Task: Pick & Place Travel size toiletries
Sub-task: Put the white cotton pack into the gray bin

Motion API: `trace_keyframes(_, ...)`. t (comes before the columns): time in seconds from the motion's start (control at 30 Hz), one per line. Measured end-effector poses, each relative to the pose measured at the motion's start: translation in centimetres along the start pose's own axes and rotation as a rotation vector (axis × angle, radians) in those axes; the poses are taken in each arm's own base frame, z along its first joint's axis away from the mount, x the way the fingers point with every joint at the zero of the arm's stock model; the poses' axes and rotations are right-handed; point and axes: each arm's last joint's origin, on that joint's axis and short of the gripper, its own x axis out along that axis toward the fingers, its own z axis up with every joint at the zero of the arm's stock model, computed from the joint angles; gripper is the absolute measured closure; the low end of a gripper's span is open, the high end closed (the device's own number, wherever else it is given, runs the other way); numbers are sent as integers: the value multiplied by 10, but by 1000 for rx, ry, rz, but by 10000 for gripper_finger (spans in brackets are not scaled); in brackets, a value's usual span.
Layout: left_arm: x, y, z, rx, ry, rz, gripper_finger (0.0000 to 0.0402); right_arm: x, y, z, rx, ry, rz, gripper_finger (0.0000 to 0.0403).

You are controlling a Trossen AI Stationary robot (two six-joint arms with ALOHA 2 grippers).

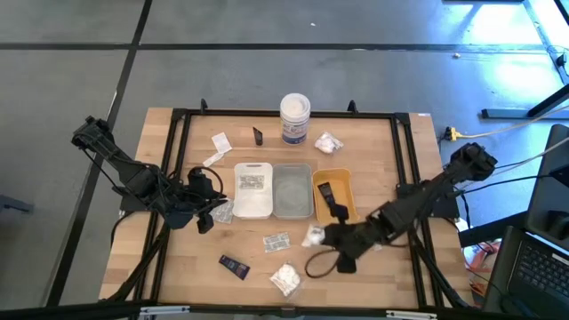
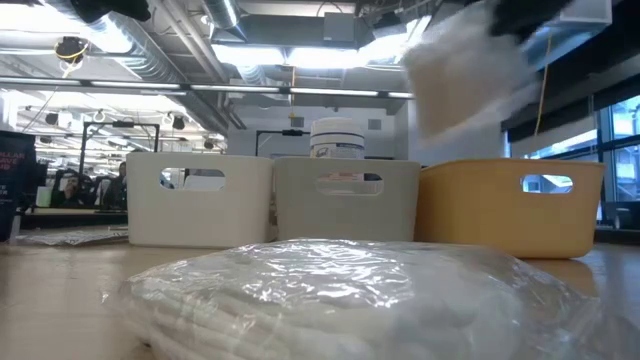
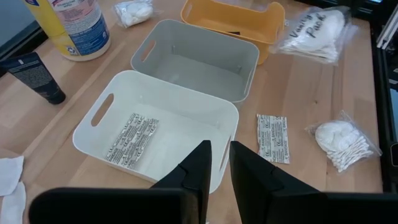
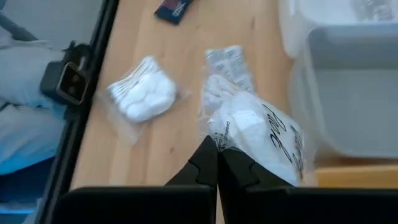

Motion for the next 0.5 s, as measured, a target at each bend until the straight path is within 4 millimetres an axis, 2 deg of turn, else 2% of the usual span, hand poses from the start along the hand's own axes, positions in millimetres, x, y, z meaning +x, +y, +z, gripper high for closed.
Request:
trace_keyframes(0.37, 0, 0, 0, 0, 0, 0, 348, -5, -55, 50, -80, -73, -39, 403)
trace_keyframes(0.5, 0, 0, 0, 0, 0, 0, 348, -2, -82, 61, -83, -99, -61, 403)
